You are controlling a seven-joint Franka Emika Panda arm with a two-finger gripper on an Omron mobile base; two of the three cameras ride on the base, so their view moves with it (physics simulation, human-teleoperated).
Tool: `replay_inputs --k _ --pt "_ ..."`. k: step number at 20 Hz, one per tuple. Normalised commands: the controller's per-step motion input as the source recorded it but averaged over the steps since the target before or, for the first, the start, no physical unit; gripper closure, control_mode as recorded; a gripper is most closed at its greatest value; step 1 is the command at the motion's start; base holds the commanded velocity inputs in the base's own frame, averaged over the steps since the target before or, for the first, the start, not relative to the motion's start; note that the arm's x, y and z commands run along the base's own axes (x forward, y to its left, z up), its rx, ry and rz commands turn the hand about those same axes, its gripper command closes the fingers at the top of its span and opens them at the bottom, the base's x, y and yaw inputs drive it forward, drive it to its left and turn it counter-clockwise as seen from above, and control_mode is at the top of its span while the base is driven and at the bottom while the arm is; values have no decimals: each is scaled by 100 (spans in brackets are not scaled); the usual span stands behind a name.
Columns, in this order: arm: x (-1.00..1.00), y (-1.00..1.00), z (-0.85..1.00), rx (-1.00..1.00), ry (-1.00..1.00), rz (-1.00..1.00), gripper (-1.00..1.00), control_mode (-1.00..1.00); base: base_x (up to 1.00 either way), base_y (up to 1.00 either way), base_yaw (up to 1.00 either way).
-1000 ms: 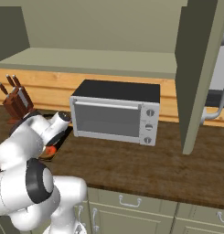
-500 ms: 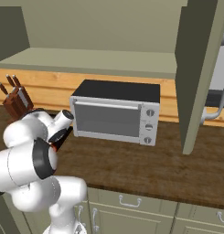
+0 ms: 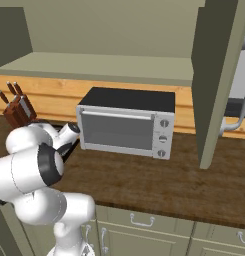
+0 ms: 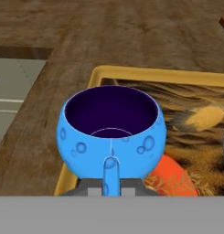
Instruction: Pick the kettle from the counter and place it on the tray. Then pick the mug from the cabinet and place it on the tray. Then close the cabinet doors.
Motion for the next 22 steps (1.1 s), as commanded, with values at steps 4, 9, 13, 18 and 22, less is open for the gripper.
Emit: replay_inputs --k 4,9,13,18,22 --pt "5 0 -18 0 0 0 100 -100 0 0 0" --pt "24 0 -13 0 0 0 100 -100 0 0 0" --pt "22 0 -17 0 0 0 100 -100 0 0 0" --pt "22 0 -21 0 0 0 100 -100 0 0 0" --pt "0 0 -13 0 0 0 -100 -100 0 0 0"
